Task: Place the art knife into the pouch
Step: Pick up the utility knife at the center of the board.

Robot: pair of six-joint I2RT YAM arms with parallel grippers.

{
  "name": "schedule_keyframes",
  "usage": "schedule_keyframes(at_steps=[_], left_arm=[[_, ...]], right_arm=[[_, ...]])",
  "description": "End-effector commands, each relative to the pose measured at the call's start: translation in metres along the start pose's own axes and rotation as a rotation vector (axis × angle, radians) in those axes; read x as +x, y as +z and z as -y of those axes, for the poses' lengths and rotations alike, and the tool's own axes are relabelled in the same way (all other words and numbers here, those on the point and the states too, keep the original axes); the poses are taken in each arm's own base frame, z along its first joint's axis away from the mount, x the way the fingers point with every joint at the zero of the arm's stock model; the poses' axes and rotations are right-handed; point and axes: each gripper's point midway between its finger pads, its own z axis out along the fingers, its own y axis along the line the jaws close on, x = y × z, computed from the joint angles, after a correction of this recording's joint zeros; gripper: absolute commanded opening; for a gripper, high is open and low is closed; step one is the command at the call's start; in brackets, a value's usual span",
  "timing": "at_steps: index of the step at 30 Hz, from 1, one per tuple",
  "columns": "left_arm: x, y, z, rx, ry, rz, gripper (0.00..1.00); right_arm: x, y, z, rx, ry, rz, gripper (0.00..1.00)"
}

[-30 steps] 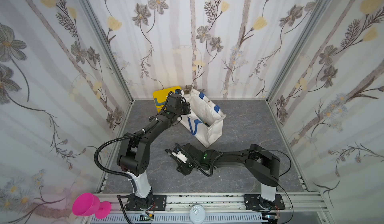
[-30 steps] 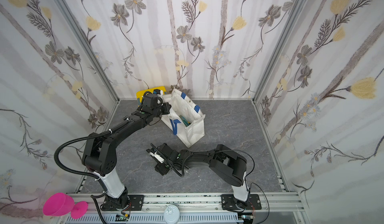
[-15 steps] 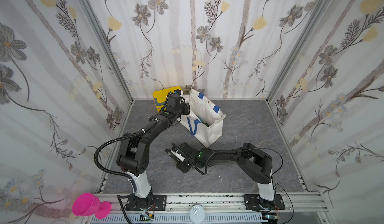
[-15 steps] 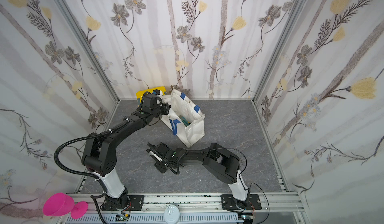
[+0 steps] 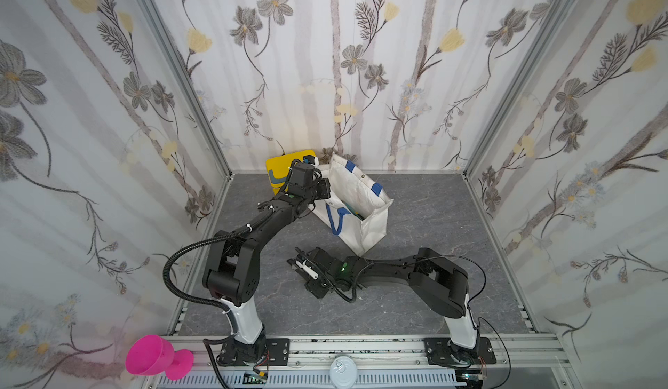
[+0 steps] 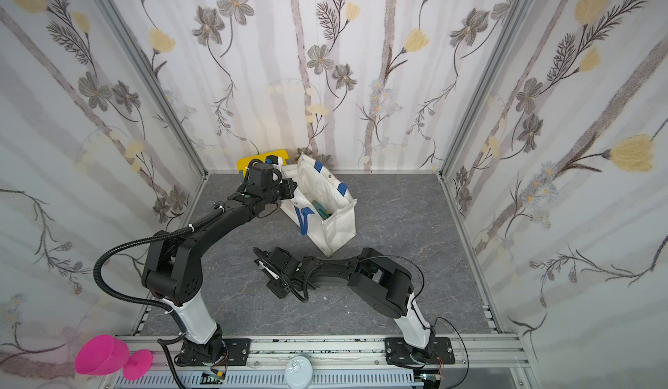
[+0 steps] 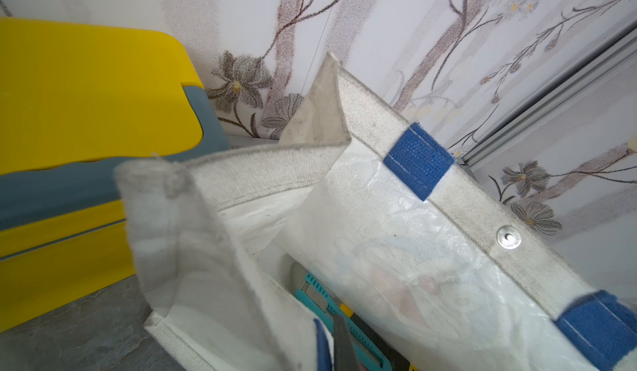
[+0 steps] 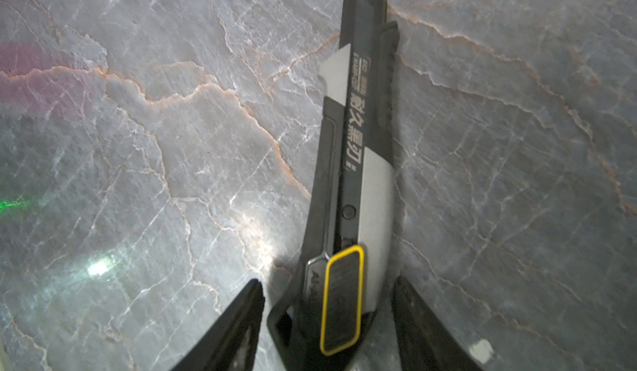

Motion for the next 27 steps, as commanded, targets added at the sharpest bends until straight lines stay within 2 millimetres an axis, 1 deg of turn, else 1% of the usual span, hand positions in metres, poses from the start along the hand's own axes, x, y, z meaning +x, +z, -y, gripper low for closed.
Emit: schedule_keyframes(at_steps=[1,2,6,14,18,21,27], left_arm=[[-0.009,-0.004,0.005,0.015,0.016,0.03,0.0],[-0.009,-0.003,0.004,0.015,0.017,0.029,0.0],[-0.009,-0.004,0.003,0.014,0.016,0.03,0.0],[-0.009,-0.005,0.004,0.017,0.014,0.03,0.0],[-0.009,-0.005,0.004,0.017,0.014,0.03,0.0],[-0.009,-0.006,0.005,0.018,0.012,0.032,0.0],[-0.011,-0.007,0.006,0.021,0.01,0.037,0.0]], right_arm=[[0.005,0.003,0.005,0.031,0.006,-0.026,0.57],[0.005,0.003,0.006,0.037,0.007,-0.026,0.54],[0.004,0.004,0.011,0.064,0.012,-0.021,0.54],[0.003,0.003,0.016,0.092,0.017,-0.016,0.44],[0.004,0.001,0.022,0.124,0.018,-0.012,0.43],[0.004,-0.001,0.028,0.158,0.02,-0.006,0.39],[0.004,-0.004,0.033,0.183,0.029,0.002,0.37]])
